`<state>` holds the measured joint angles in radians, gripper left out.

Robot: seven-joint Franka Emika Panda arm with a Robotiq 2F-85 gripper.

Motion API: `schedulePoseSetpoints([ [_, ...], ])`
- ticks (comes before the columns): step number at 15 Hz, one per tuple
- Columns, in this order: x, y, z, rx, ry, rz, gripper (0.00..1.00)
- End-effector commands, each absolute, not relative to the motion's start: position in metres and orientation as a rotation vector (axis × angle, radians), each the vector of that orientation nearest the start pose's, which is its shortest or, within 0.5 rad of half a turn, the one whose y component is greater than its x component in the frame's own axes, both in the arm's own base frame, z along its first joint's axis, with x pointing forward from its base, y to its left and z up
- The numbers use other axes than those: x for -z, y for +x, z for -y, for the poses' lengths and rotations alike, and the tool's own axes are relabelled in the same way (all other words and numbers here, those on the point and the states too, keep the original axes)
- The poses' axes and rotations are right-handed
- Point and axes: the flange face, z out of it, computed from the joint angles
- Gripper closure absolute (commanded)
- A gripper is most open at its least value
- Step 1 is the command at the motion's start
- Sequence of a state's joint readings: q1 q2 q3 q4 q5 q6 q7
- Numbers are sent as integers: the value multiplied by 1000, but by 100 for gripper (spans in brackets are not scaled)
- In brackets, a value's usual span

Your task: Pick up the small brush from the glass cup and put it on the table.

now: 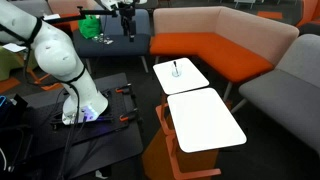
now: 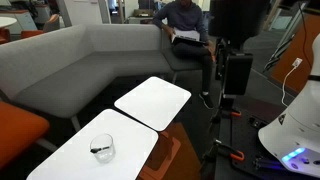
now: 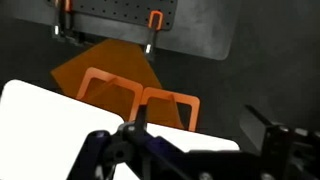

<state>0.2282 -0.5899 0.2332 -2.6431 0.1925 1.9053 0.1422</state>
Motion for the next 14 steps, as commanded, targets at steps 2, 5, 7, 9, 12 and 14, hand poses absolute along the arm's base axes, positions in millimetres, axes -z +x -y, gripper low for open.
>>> schedulePoseSetpoints([
  [2, -412, 304, -163, -254, -3114, 302, 0],
  [5, -412, 304, -163, -254, -3114, 302, 0],
  [7, -412, 313, -163, -231, -3113, 210, 0],
  [9, -409, 337, -161, -195, -3129, 2, 0],
  [12, -392, 388, -160, -183, -3088, -263, 0],
  [14, -376, 429, -162, -171, -3041, -436, 0],
])
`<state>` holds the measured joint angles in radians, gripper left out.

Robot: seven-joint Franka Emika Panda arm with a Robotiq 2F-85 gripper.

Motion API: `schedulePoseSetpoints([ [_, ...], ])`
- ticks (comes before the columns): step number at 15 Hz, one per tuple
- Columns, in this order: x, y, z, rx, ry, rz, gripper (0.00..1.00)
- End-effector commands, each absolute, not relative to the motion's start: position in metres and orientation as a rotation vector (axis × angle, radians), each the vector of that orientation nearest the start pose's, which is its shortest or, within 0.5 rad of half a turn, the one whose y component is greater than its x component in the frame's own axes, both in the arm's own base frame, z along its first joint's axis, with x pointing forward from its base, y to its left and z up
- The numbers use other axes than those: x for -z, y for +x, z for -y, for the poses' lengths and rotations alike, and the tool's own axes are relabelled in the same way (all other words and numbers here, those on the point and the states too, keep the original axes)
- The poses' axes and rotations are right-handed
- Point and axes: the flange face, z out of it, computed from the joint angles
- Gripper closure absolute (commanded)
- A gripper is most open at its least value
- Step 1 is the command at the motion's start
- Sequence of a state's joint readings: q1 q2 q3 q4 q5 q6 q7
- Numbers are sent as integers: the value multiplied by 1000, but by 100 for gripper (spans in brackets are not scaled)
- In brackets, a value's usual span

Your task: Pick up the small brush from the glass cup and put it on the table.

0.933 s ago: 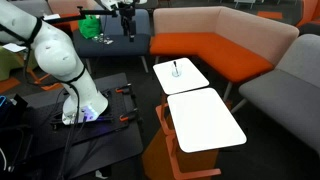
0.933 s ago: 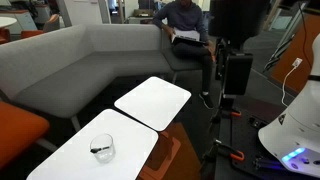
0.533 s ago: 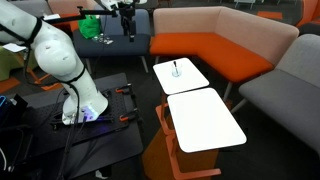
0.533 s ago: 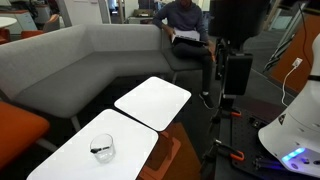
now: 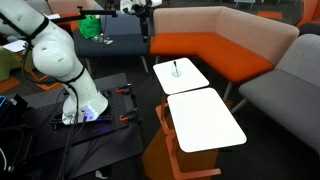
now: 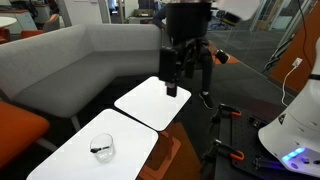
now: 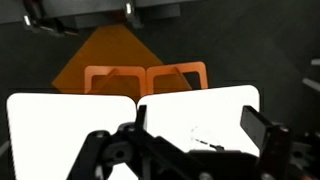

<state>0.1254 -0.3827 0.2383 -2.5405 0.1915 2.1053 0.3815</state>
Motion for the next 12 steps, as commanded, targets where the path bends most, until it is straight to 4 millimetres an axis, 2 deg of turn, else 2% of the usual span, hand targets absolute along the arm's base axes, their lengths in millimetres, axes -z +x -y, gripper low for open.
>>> schedulePoseSetpoints([
  [1, -367, 450, -165, -193, -3008, -510, 0],
  [5, -319, 529, -174, -288, -2874, -780, 0],
  [7, -298, 559, -181, -341, -2764, -852, 0],
  [9, -276, 581, -191, -401, -2667, -965, 0],
  [12, -245, 596, -207, -442, -2540, -1157, 0],
])
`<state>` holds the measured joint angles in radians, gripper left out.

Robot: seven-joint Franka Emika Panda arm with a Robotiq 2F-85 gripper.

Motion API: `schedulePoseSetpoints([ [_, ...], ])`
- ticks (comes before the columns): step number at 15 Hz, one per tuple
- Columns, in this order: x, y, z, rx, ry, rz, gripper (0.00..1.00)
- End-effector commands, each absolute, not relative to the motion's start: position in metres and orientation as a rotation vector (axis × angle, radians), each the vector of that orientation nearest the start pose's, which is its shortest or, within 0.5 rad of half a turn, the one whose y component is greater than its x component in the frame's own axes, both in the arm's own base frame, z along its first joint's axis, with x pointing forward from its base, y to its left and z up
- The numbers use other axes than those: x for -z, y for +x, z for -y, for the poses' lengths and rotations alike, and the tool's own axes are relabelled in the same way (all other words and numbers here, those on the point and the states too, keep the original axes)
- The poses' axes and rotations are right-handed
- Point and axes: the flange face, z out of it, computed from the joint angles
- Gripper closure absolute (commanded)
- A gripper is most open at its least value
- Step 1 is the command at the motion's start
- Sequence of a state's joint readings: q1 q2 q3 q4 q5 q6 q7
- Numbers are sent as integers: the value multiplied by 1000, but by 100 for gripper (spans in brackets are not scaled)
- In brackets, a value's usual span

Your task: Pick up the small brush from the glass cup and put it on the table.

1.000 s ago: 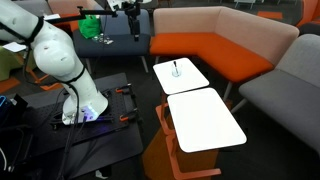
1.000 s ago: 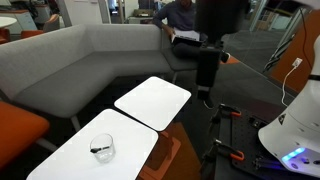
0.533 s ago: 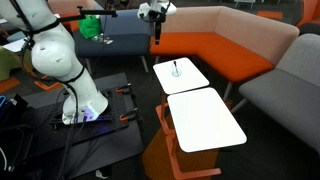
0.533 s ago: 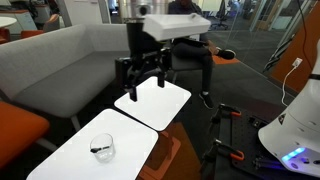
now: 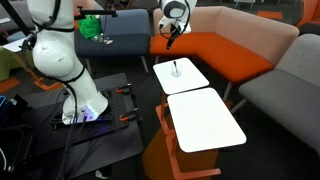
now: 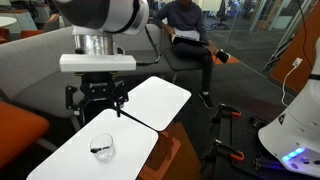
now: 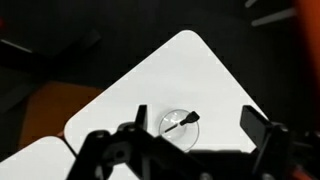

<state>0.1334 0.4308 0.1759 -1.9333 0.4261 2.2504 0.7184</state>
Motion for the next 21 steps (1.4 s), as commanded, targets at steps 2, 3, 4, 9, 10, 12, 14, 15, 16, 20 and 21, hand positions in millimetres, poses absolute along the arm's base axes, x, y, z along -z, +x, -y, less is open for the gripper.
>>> schedulePoseSetpoints([
  [2, -227, 602, -219, -444, -2454, -1279, 5],
  [3, -218, 604, -223, -438, -2414, -1333, 8],
  [4, -209, 605, -227, -429, -2377, -1379, 11],
  [9, -178, 605, -228, -348, -2204, -1544, 30],
  [10, -174, 604, -226, -336, -2178, -1569, 28],
  [12, -168, 599, -221, -319, -2131, -1613, 34],
  [14, -163, 595, -215, -306, -2101, -1658, 37],
  [15, -160, 592, -211, -296, -2091, -1674, 34],
  [16, -158, 589, -205, -290, -2082, -1693, 36],
  [20, -151, 582, -180, -282, -2055, -1756, 33],
  [21, -149, 581, -175, -288, -2053, -1766, 33],
])
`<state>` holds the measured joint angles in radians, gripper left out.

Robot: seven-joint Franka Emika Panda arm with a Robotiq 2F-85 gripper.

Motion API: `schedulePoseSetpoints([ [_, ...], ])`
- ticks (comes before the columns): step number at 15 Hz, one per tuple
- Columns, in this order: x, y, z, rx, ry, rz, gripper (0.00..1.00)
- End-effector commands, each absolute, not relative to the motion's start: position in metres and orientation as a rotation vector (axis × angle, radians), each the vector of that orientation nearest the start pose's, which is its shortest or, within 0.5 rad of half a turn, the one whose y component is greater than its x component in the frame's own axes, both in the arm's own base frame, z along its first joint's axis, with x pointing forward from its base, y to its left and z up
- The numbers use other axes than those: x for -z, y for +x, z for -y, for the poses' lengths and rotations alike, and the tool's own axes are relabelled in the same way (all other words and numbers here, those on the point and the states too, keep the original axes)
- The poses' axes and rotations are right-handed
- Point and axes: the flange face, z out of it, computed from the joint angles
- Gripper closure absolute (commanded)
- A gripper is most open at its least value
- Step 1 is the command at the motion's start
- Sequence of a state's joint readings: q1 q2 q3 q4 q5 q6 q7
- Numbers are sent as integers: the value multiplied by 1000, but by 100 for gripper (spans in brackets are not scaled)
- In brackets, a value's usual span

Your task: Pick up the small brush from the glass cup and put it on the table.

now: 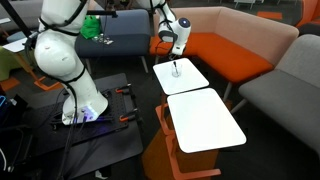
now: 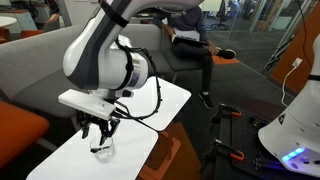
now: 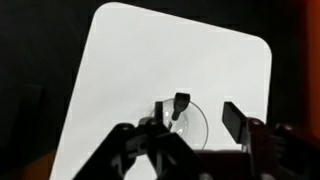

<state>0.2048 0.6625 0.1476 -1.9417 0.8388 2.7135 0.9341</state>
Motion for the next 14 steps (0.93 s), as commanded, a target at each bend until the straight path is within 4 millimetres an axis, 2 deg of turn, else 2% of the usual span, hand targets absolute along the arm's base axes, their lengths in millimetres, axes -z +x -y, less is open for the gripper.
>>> schedulePoseSetpoints([
  [1, -148, 582, -170, -295, -2057, -1771, 35],
  [4, -145, 585, -162, -308, -2054, -1777, 60],
  [6, -143, 586, -161, -319, -2055, -1777, 65],
  [11, -135, 588, -159, -350, -2054, -1783, 56],
  [14, -130, 590, -159, -371, -2059, -1784, 56],
])
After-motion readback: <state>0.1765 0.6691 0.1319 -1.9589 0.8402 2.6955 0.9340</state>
